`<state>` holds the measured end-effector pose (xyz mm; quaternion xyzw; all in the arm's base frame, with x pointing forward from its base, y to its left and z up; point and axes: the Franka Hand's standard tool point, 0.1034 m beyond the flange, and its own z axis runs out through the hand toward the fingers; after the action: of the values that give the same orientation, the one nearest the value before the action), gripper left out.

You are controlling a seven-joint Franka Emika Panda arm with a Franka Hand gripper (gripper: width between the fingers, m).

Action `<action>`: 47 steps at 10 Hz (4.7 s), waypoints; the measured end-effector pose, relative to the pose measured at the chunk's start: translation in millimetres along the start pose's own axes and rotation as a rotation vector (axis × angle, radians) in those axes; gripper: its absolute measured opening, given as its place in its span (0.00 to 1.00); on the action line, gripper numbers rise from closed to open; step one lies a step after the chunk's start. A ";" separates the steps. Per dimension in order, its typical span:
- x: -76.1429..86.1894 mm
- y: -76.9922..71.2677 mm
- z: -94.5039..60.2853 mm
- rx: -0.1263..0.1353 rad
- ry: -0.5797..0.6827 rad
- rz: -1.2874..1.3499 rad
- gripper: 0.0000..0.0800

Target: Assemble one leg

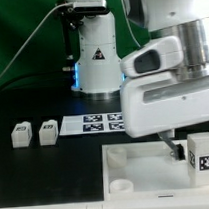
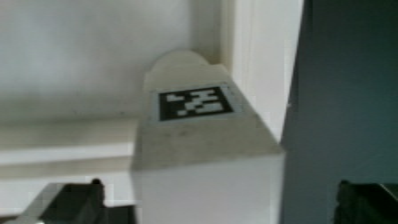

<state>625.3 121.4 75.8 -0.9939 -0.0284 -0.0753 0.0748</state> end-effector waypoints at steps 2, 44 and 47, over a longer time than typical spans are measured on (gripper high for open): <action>-2.7 -5.4 2.8 0.003 -0.005 0.004 0.81; -8.2 12.1 1.7 0.161 0.010 1.549 0.39; -9.1 10.1 2.2 0.143 0.010 1.321 0.77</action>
Offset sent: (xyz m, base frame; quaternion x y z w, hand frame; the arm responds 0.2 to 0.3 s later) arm 0.0000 0.0000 0.0000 0.0000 0.0000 0.2667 0.9638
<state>617.3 111.4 70.8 -0.7947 0.5822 -0.0161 0.1710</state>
